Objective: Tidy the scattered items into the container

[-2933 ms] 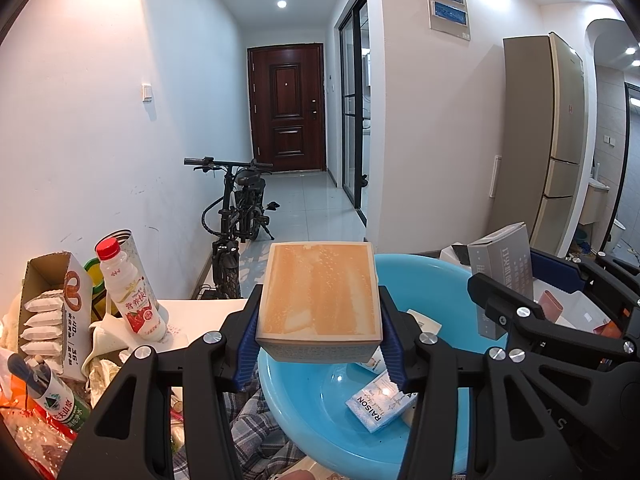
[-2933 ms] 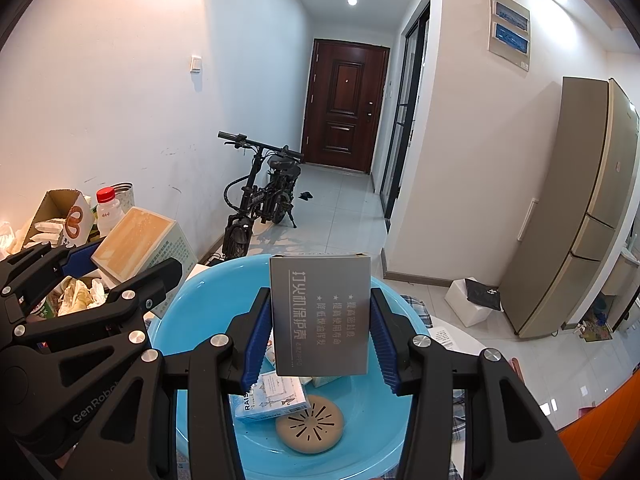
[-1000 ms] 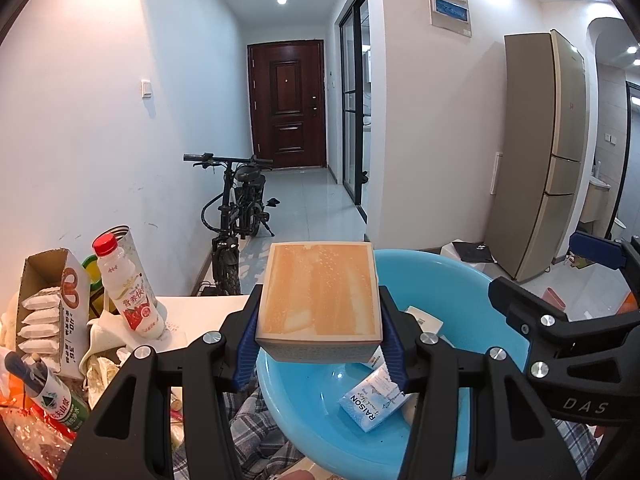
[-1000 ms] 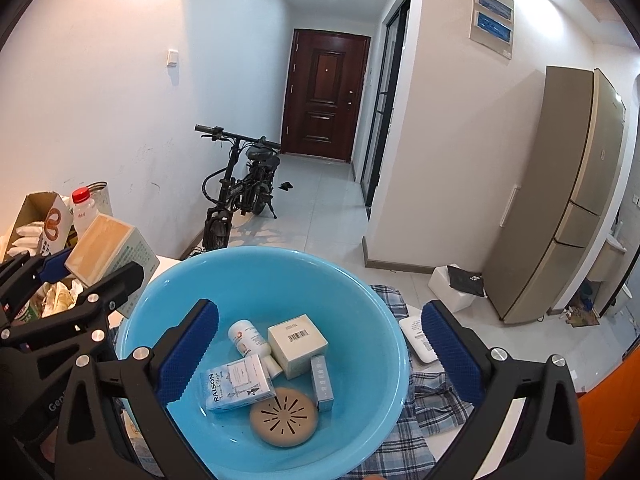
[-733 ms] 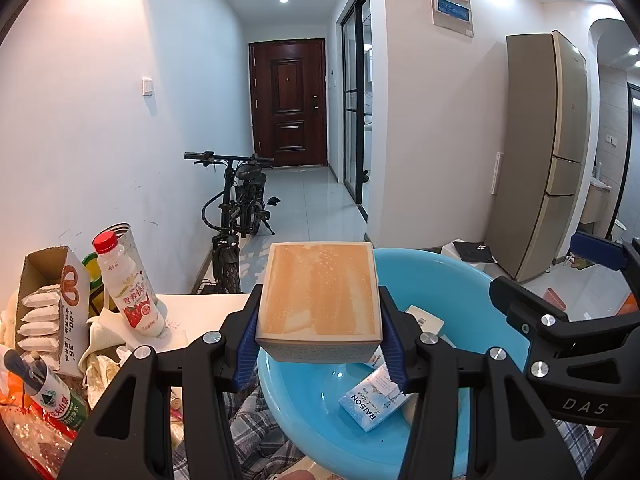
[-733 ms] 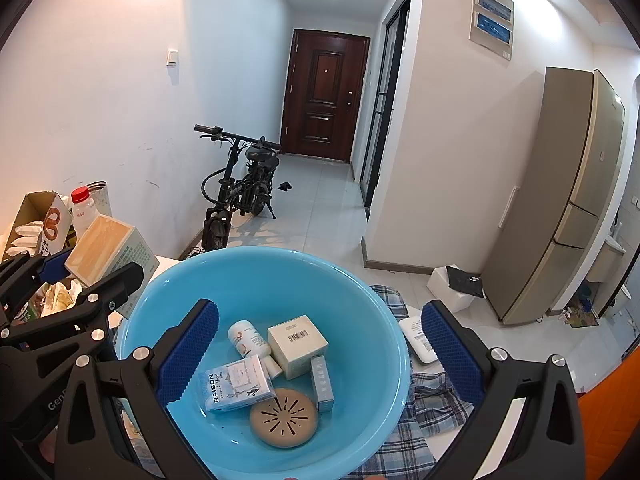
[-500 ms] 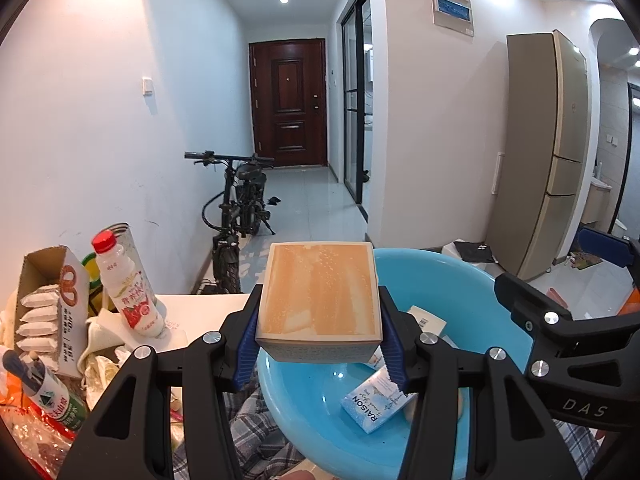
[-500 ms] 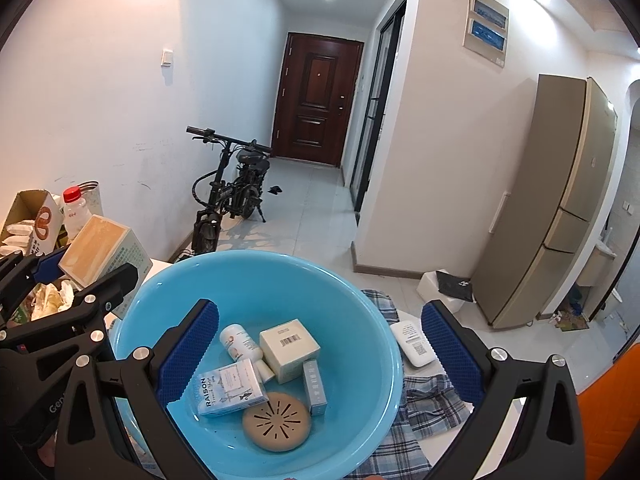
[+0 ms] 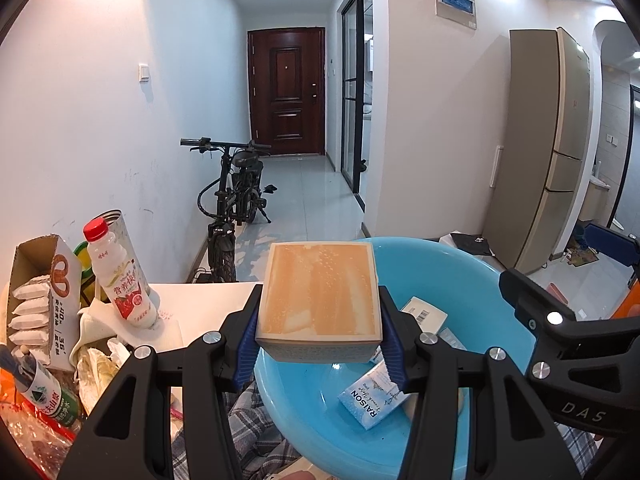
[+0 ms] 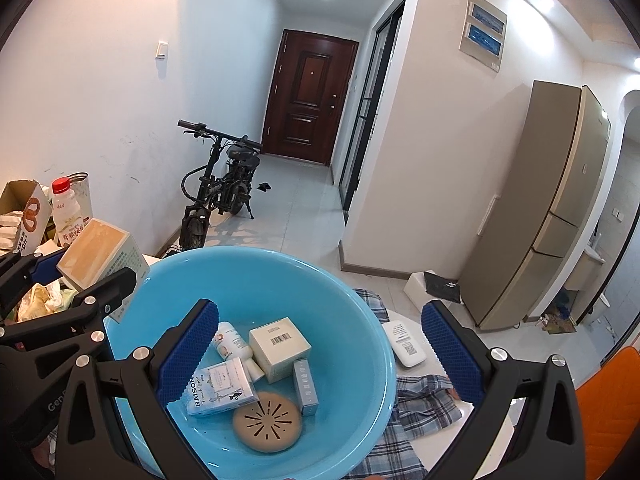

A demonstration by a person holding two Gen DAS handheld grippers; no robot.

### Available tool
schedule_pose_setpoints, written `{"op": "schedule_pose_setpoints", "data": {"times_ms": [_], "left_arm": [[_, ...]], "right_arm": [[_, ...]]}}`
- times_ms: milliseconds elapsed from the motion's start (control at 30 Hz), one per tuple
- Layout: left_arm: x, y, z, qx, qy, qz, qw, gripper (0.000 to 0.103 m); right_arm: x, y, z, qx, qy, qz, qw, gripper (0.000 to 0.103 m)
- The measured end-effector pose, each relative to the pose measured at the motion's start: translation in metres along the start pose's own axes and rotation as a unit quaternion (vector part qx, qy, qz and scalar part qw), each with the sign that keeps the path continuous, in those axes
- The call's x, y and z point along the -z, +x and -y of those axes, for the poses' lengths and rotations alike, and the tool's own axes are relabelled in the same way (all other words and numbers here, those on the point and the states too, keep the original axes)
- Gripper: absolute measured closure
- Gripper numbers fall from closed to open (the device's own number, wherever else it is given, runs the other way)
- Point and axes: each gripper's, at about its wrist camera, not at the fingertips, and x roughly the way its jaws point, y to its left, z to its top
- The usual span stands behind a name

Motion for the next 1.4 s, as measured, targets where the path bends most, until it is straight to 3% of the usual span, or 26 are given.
{"op": "schedule_pose_setpoints", "data": {"times_ms": [467,533,600,667,800,1233,1400], "left_arm": [[0.000,0.000,0.003,-0.001,0.005,0.001,1.0000,0.053],[0.000,0.001,0.002,-0.001,0.000,-0.007,1.0000,0.047],[0.000,0.003,-0.001,-0.012,-0.009,-0.009,0.9998,0.026],[0.000,0.004,-0.006,-0.018,-0.021,-0.007,0.9996,0.017],[0.000,0.006,-0.012,0.000,-0.036,-0.016,0.9992,0.017],[0.000,0.006,-0.012,-0.023,-0.026,-0.016,0.9993,0.010],[0.001,0.003,-0.010,-0.038,-0.020,-0.009,0.9990,0.001]], "right_arm": [[-0.003,-0.001,-0.004,0.004,-0.002,-0.002,1.000,0.000],[-0.002,-0.001,-0.003,0.004,-0.002,-0.002,1.000,0.000],[-0.002,-0.001,-0.003,0.006,-0.001,-0.002,1.000,0.000],[-0.002,-0.001,-0.001,0.004,0.001,-0.001,1.000,0.000],[-0.001,-0.002,-0.001,-0.003,0.004,0.000,1.000,0.000],[0.000,0.000,-0.003,-0.005,0.004,0.003,1.000,0.000],[0.001,-0.002,-0.001,-0.002,0.000,0.002,1.000,0.000]]}}
